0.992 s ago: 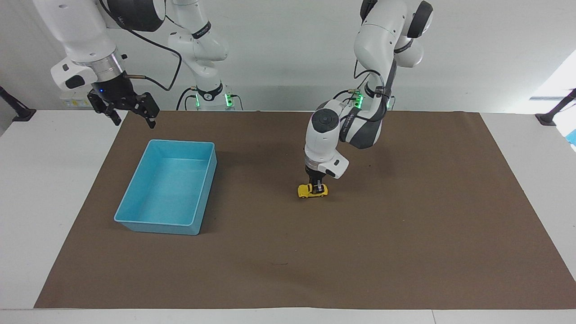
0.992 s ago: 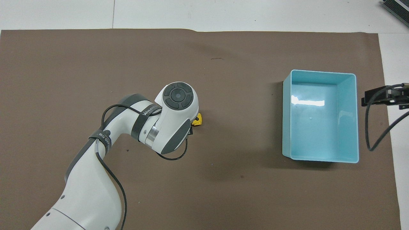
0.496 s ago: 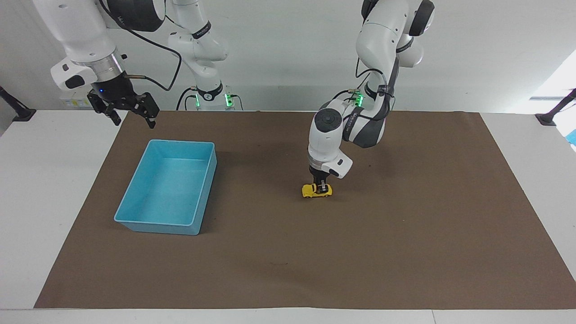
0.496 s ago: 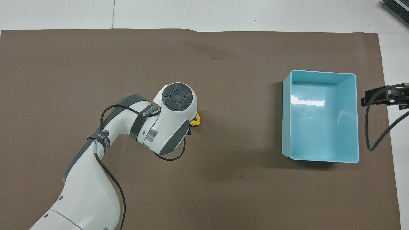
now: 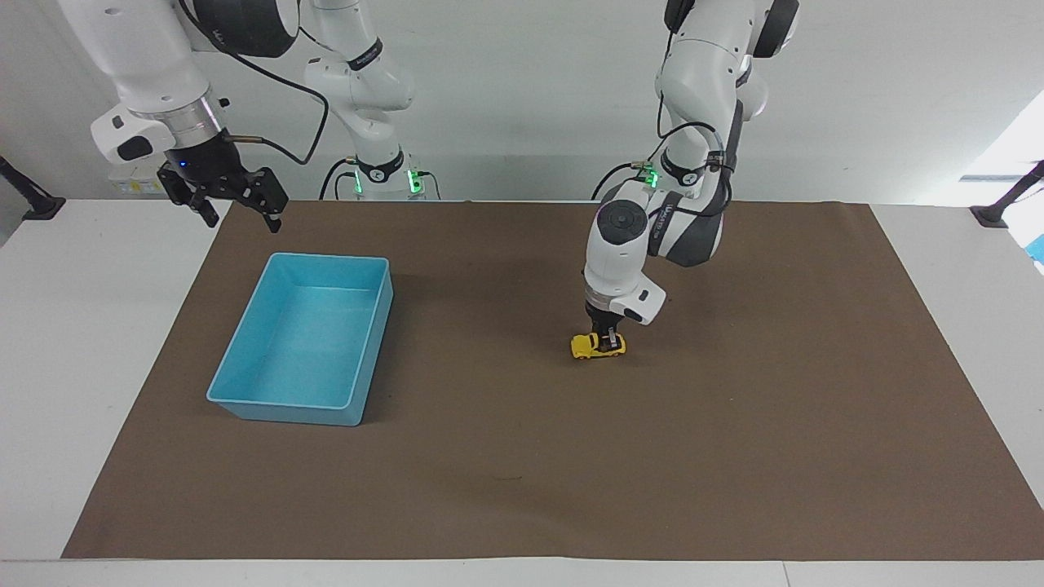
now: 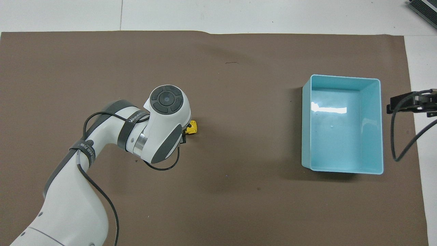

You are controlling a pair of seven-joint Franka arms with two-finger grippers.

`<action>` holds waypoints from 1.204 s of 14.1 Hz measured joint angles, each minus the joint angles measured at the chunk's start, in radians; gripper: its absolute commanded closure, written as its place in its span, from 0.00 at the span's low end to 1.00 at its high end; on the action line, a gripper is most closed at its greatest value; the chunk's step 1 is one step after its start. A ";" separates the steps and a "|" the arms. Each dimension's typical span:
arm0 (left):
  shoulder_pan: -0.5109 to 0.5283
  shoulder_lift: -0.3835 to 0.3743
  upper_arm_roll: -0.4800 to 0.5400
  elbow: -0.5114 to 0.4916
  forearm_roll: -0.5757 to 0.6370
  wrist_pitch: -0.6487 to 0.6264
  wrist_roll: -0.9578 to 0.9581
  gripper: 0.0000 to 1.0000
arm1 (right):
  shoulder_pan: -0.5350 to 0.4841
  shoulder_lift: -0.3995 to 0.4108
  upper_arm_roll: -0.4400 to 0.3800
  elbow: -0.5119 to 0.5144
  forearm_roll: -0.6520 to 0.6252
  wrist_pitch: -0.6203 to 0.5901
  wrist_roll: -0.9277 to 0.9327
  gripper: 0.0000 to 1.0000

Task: Wind up and store yellow beetle car
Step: 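Drag the yellow car back toward the robot with the left gripper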

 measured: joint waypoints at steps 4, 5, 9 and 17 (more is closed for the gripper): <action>0.030 -0.016 -0.001 -0.022 0.023 -0.013 0.001 0.95 | 0.000 0.000 0.000 0.000 0.000 0.000 0.000 0.00; 0.036 -0.020 0.000 -0.028 0.029 -0.014 0.001 0.95 | 0.000 0.000 0.000 0.000 0.000 0.000 0.000 0.00; 0.052 -0.028 0.000 -0.040 0.031 -0.016 0.003 0.44 | 0.003 0.000 0.000 0.000 0.000 0.000 0.000 0.00; 0.068 0.038 0.011 -0.041 0.092 0.001 0.010 0.00 | 0.001 0.000 0.000 0.000 0.000 0.000 0.000 0.00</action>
